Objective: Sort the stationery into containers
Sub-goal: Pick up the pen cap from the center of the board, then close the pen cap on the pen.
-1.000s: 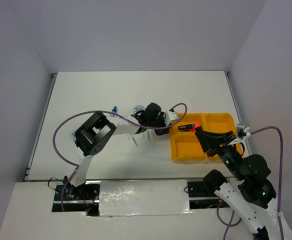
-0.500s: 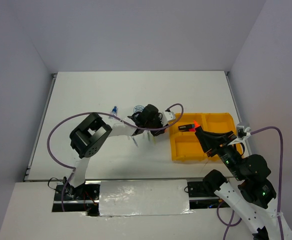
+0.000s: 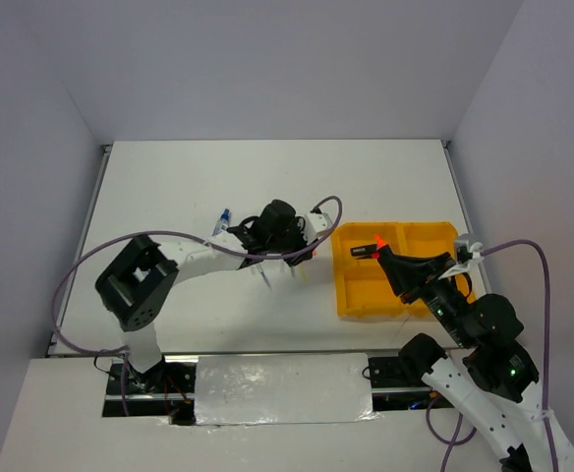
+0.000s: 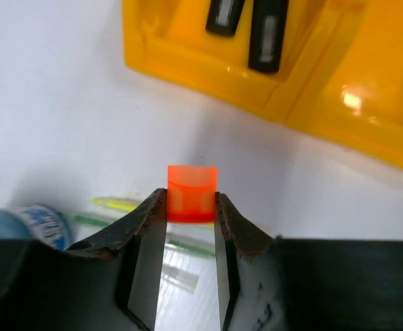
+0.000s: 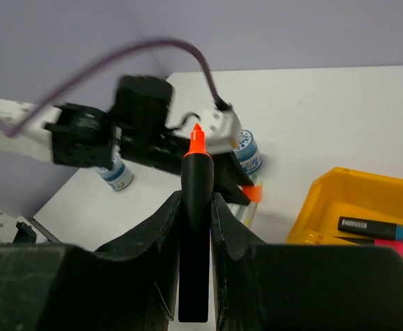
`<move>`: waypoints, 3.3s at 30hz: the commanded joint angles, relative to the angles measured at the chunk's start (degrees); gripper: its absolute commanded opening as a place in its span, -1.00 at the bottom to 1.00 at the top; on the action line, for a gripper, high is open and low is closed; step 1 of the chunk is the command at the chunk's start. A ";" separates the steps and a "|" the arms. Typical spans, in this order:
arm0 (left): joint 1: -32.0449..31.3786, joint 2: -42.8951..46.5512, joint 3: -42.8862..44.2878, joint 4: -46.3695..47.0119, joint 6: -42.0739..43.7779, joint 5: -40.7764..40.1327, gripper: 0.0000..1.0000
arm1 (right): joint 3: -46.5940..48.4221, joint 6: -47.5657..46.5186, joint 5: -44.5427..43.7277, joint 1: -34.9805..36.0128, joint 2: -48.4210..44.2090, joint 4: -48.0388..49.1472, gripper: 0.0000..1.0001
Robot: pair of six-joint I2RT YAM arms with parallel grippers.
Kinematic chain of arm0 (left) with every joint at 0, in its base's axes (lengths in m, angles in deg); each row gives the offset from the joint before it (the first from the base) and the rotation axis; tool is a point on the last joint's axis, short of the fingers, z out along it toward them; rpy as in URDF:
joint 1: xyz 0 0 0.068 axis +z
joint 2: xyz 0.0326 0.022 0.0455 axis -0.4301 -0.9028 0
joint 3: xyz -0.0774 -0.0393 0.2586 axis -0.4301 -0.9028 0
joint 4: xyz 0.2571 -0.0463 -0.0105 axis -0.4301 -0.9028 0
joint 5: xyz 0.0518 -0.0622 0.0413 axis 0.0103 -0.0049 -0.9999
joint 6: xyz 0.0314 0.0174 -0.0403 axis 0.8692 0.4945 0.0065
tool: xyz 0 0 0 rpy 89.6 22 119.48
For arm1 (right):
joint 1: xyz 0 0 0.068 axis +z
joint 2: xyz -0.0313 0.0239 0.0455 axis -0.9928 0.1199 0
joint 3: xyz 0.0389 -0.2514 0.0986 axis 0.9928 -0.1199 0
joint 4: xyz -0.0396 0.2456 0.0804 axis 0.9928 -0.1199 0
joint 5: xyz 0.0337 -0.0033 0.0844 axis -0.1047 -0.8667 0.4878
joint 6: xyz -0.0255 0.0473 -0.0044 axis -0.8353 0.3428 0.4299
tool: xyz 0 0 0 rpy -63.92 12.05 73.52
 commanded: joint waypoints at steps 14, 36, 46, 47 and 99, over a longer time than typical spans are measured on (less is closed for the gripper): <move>-8.73 36.78 6.21 -30.44 -0.93 -2.63 -0.55 | -0.28 -9.07 26.52 -0.33 13.56 8.35 -1.00; -9.43 48.21 4.67 -46.57 12.33 9.52 -0.62 | -4.93 18.05 58.25 -0.06 29.03 30.49 -1.00; -9.78 58.23 -1.67 -38.92 16.65 9.62 -0.54 | -5.73 32.40 59.58 -0.06 32.89 36.84 -1.00; -9.78 58.24 -1.58 -39.18 16.92 9.53 -0.54 | -5.56 32.48 59.23 -0.06 33.42 36.57 -1.00; -11.28 50.42 0.09 -41.20 17.27 10.58 -0.48 | -3.54 34.24 57.03 5.39 45.73 41.49 -1.00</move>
